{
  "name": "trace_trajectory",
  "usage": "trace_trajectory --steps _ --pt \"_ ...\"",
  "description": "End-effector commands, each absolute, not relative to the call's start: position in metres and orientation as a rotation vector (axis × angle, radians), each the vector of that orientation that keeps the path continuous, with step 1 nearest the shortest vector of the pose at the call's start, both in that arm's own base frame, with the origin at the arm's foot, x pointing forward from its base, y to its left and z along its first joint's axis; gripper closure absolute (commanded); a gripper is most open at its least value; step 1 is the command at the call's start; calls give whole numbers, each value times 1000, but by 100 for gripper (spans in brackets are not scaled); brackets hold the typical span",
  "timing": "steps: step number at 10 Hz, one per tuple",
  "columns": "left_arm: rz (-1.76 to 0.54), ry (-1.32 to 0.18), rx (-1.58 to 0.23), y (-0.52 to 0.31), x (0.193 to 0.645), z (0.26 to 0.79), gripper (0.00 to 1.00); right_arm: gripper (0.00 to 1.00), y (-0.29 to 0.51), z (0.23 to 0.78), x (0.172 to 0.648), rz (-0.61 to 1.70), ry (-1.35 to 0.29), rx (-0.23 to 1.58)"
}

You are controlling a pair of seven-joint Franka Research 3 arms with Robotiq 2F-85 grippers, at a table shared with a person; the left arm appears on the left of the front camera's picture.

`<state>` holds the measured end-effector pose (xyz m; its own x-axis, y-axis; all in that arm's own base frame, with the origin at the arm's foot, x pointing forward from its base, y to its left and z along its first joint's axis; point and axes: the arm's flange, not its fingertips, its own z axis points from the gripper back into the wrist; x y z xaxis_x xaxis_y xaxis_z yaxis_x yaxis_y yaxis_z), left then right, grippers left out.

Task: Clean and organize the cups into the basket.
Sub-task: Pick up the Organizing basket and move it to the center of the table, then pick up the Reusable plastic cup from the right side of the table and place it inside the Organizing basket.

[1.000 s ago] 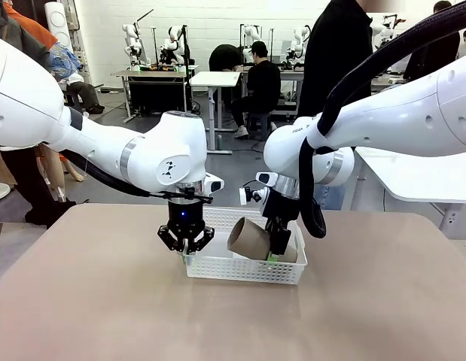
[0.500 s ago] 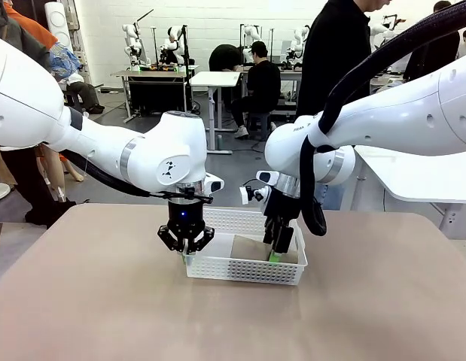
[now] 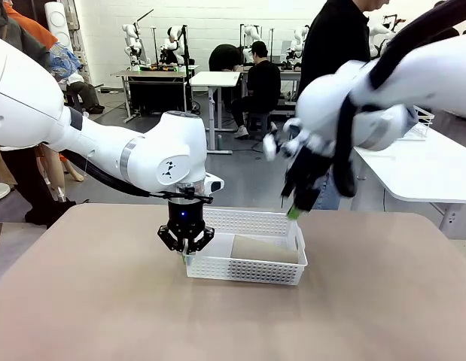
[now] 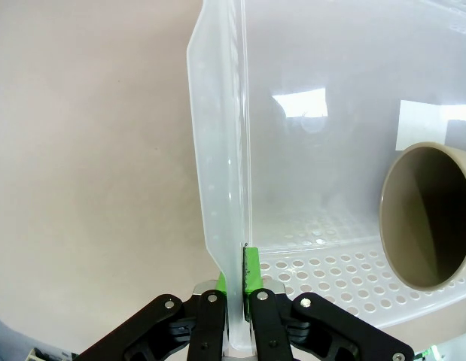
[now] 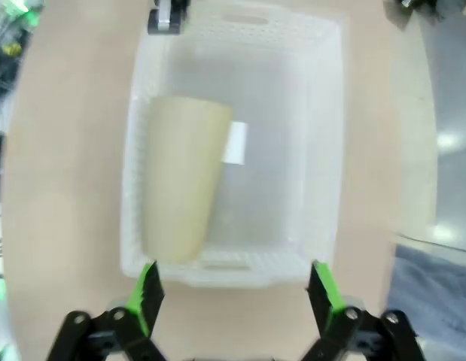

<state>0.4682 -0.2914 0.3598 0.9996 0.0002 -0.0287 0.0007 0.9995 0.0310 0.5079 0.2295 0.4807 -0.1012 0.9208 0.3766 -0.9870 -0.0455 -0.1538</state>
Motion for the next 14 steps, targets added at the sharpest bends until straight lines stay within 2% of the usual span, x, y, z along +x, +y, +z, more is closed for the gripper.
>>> trace_trajectory --steps 1,4,5,8,11,13,14 --pt "-8 29 32 -289 468 360 100 0 149 494 451 1603 -678 255" --pt "-8 29 32 -289 468 360 100 0 15 478 411 1475 -900 498" --pt "-8 29 32 -289 468 360 100 0 -20 464 399 1471 -885 518" --pt "-8 29 32 -289 468 360 100 0 -121 412 359 1281 -1047 625" --pt "-8 29 32 -289 468 360 100 0 -160 379 347 1167 -1133 705" --pt "-8 29 32 -289 468 360 100 0 -152 378 363 1158 -1081 731" --pt "-8 29 32 -289 468 360 100 0 -163 374 336 1151 -1096 694"
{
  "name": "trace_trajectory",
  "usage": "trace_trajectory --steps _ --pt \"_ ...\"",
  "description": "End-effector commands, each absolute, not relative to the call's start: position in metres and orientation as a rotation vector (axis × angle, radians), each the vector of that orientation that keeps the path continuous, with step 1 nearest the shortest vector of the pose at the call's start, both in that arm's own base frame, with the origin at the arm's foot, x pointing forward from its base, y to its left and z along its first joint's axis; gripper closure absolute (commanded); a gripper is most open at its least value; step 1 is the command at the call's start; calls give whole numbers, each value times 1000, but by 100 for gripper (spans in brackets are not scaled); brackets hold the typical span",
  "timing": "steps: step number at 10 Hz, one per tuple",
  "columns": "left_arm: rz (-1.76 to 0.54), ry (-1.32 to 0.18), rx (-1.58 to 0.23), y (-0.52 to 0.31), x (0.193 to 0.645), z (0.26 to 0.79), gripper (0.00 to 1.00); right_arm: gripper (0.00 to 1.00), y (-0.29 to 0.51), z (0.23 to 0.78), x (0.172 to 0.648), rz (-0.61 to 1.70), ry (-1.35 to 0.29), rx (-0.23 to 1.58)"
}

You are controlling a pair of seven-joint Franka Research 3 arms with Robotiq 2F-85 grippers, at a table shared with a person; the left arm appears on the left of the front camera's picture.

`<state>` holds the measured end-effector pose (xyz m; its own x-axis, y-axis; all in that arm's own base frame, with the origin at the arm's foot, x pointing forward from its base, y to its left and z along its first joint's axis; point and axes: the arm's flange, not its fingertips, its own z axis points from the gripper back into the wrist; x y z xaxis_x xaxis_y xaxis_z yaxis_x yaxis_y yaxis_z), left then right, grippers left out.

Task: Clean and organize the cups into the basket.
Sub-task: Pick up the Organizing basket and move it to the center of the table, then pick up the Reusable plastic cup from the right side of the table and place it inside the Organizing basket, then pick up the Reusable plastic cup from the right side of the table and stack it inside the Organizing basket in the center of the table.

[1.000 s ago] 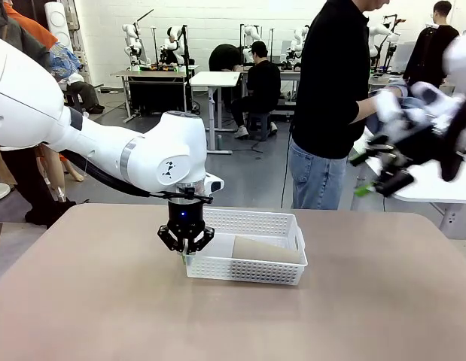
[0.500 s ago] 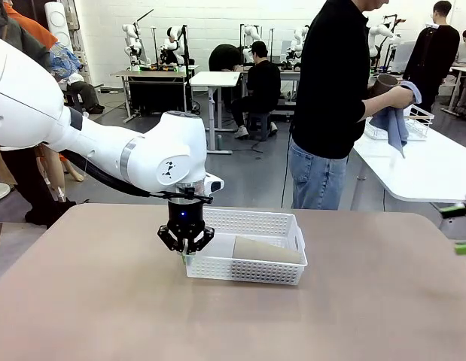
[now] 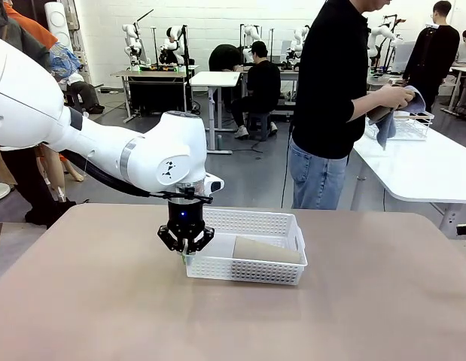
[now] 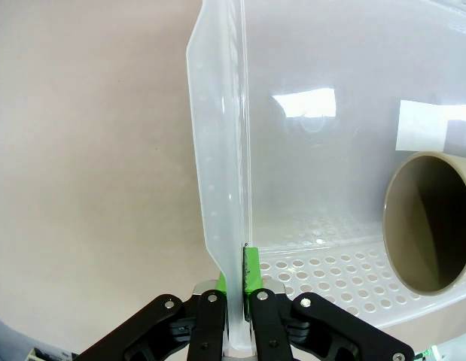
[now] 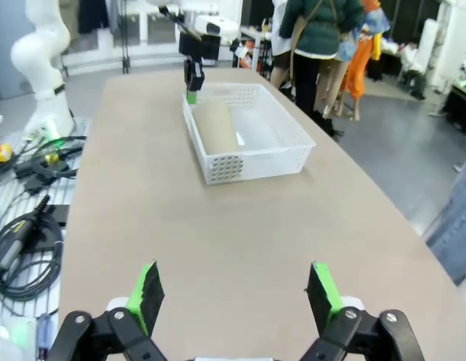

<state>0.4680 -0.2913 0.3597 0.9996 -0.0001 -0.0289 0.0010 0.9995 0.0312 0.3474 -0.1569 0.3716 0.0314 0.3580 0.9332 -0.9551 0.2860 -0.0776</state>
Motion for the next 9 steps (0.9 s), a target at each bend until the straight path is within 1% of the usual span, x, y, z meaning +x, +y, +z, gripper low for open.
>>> trace_trajectory --steps 1,9 --pt "-8 29 32 -289 468 360 100 0 -163 374 336 1151 -1096 694" --pt "-8 29 32 -289 468 360 100 0 -163 374 336 1151 -1096 694"
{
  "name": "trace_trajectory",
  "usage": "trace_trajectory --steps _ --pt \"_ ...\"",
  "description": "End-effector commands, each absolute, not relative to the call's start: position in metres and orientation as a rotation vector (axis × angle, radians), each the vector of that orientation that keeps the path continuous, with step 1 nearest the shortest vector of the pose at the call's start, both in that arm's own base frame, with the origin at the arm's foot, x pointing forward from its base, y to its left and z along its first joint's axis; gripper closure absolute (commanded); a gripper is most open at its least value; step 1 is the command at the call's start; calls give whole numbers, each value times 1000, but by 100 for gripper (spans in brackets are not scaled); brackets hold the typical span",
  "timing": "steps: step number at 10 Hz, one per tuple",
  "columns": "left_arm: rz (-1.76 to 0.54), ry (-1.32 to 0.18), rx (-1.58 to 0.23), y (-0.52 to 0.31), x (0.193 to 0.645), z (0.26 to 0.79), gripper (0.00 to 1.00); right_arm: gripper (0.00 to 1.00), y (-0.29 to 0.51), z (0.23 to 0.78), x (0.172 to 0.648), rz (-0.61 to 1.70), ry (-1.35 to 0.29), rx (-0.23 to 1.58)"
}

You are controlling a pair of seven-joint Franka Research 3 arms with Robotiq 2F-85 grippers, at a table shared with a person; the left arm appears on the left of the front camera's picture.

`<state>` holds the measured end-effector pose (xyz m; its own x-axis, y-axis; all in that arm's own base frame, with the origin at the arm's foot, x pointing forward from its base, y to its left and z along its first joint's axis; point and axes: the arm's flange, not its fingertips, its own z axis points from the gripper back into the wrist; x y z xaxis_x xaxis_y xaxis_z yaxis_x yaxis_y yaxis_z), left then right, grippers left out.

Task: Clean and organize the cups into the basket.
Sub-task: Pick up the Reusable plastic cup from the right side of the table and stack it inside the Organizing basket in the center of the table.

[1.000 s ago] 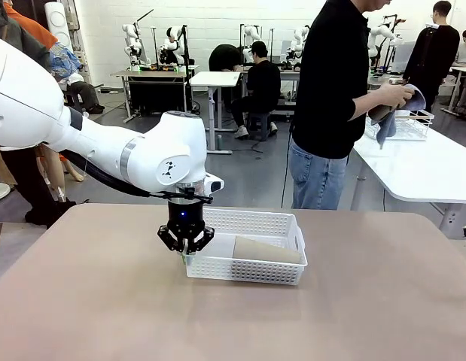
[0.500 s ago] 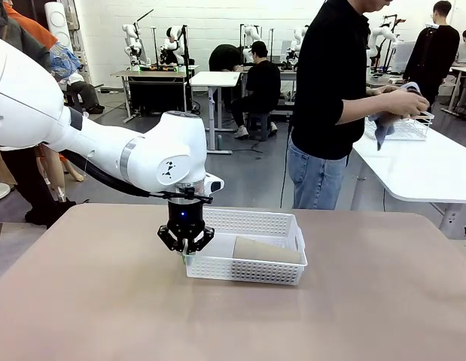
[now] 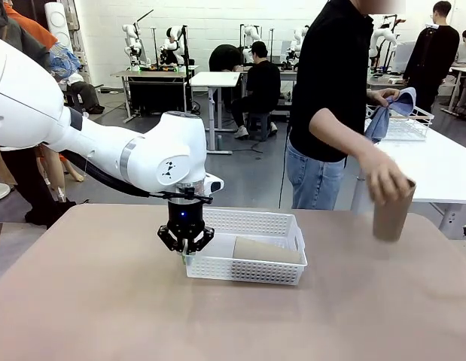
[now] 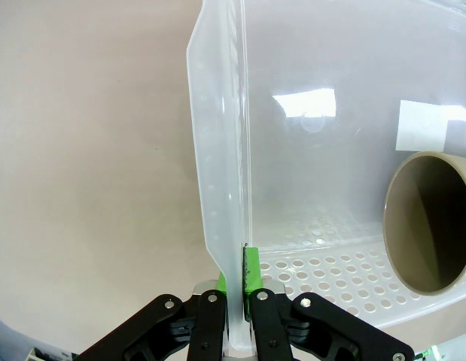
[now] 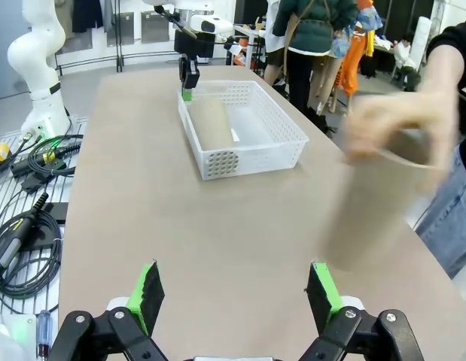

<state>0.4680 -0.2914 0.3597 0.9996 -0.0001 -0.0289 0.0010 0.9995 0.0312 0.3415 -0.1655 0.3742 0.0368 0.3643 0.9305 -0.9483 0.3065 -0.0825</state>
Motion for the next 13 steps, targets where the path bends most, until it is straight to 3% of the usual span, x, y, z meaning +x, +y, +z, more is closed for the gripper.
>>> trace_trajectory --steps 1,13 --pt "-8 29 32 -289 468 360 100 0 -163 374 336 1151 -1096 694" --pt "-8 29 32 -289 468 360 100 0 -158 360 351 1177 -1065 730"
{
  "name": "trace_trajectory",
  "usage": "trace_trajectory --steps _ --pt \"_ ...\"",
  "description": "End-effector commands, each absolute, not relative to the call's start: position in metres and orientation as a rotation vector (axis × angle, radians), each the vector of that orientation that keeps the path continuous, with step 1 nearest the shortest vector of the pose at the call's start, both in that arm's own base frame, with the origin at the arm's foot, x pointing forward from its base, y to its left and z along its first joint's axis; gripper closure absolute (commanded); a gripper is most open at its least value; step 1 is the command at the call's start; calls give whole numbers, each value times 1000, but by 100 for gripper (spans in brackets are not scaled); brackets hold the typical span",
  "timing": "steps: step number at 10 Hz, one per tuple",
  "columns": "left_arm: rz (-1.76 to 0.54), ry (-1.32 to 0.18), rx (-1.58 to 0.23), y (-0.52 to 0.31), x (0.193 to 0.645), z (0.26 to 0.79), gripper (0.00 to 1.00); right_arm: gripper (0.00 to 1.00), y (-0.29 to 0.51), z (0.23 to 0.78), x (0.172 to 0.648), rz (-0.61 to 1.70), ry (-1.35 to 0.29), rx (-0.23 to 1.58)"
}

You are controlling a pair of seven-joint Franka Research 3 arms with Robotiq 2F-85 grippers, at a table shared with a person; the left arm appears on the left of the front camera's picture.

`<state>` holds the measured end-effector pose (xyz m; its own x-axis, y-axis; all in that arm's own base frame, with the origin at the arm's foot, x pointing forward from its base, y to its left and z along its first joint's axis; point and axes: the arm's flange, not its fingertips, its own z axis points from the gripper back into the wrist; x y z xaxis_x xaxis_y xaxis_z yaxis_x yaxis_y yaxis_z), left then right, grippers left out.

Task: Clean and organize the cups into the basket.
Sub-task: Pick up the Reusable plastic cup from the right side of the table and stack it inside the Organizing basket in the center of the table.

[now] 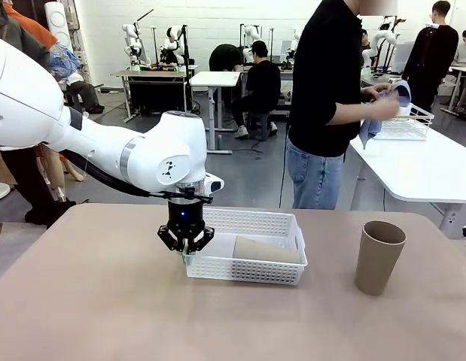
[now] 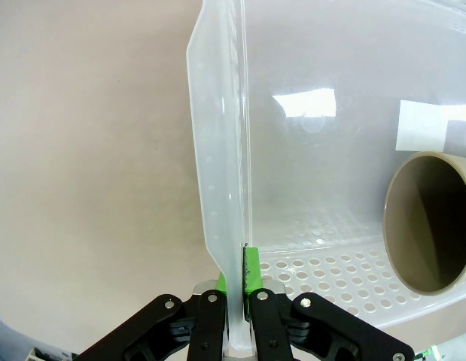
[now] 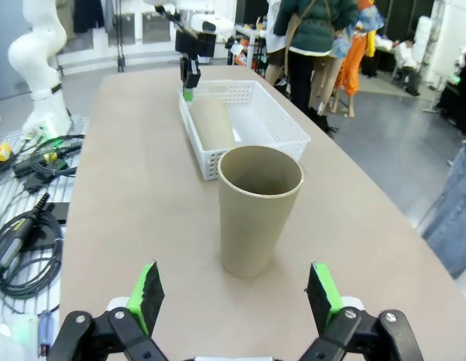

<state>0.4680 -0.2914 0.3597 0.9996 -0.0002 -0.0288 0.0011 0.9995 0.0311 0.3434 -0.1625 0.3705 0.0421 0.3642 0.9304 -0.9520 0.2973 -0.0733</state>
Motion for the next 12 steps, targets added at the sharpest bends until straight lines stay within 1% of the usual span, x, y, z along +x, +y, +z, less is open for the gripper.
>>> trace_trajectory --steps 1,2,4,6,8,9,12 --pt "-8 29 32 -289 468 360 100 0 -150 348 364 1172 -1069 751" --pt "-8 29 32 -289 468 360 100 0 -147 334 374 1161 -1052 761" --pt "-8 29 32 -289 468 360 100 0 -151 293 387 1129 -965 765" --pt "-8 29 32 -289 468 360 100 0 -154 272 393 1098 -938 773" --pt "-8 29 32 -289 468 360 100 0 -147 268 396 1022 -965 749" --pt "-8 29 32 -289 468 360 100 0 -156 267 387 1090 -904 793" --pt "-8 29 32 -289 468 360 100 0 -156 267 387 1090 -904 793"
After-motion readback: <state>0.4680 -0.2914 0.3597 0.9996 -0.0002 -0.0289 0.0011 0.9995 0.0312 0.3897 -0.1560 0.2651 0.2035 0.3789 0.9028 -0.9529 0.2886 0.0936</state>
